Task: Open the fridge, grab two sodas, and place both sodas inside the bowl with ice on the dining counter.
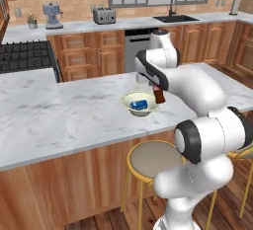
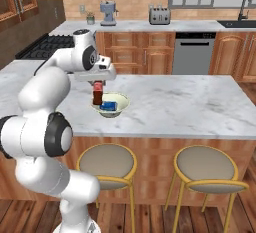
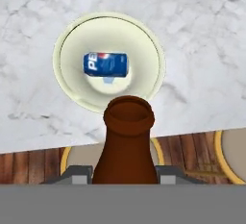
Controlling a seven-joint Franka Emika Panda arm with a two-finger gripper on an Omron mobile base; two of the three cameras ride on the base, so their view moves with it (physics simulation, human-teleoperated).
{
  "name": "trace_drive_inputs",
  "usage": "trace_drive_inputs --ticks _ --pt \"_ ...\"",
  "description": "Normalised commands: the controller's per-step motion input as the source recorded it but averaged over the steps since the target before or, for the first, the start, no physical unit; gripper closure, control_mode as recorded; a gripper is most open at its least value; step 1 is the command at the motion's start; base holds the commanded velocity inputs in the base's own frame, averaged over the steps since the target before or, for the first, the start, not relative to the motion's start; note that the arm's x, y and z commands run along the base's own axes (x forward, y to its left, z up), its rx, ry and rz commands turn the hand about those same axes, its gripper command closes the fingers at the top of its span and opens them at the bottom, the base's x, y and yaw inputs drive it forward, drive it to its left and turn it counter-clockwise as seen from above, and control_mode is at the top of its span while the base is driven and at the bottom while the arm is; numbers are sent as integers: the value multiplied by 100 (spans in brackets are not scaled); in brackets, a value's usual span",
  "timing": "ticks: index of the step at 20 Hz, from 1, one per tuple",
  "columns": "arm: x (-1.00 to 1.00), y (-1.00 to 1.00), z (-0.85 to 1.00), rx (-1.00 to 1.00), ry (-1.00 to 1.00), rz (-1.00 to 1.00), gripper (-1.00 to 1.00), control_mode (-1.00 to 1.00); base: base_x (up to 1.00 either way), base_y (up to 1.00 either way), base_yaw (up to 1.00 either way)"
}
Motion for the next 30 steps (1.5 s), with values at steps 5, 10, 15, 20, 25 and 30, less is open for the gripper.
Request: trace_drive_inputs --ticks 5,10,15,20,25,30 --pt "48 4 -29 -11 12 39 100 -100 0 0 0" --pt "24 9 -32 -12 10 46 100 -100 0 0 0" --pt "13 8 -37 -14 12 42 100 -100 0 0 0" --pt "20 8 -21 -7 10 42 100 -100 0 0 0" --pt "25 12 -16 -5 15 40 100 -100 0 0 0" --pt "24 3 -38 -2 14 39 100 -100 0 0 0"
